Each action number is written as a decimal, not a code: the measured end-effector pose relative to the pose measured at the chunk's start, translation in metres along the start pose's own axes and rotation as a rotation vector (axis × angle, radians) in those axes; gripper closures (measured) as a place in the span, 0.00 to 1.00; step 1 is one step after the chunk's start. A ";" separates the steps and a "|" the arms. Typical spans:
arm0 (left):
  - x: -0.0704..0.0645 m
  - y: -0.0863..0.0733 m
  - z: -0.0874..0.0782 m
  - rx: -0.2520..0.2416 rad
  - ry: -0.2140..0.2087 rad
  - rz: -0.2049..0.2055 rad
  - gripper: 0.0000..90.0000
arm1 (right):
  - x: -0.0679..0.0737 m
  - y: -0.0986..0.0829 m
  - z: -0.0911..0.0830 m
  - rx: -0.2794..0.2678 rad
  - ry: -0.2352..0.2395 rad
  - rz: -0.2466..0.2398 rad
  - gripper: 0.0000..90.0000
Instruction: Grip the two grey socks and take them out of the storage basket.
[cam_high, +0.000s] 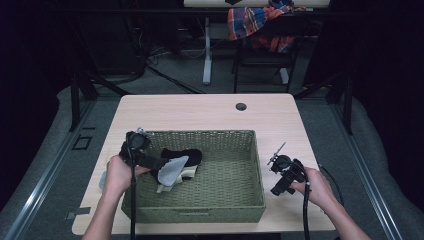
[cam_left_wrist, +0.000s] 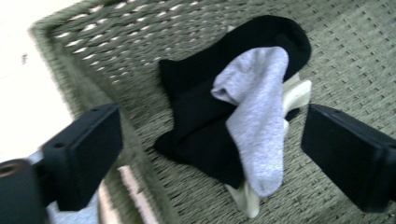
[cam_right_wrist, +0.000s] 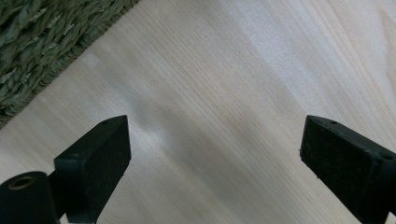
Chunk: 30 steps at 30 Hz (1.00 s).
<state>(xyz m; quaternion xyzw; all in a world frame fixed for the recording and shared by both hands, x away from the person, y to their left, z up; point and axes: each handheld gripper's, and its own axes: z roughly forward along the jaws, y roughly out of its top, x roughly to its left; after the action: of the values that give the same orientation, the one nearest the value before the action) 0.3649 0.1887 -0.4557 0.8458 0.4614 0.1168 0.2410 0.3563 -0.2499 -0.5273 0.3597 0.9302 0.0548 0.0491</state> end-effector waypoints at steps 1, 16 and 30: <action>-0.005 0.002 0.004 0.015 -0.005 0.021 0.17 | 0.000 0.000 0.000 -0.002 0.000 -0.002 0.09; -0.013 0.000 0.031 0.129 -0.027 0.067 0.50 | -0.001 0.001 0.000 0.011 0.002 -0.011 0.09; -0.020 -0.001 0.036 0.168 -0.032 0.114 0.95 | 0.000 -0.002 0.000 0.005 -0.003 0.000 0.09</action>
<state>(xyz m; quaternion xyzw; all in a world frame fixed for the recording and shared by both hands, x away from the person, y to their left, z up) 0.3683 0.1616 -0.4866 0.8896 0.4168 0.0778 0.1697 0.3548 -0.2513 -0.5271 0.3601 0.9301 0.0518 0.0497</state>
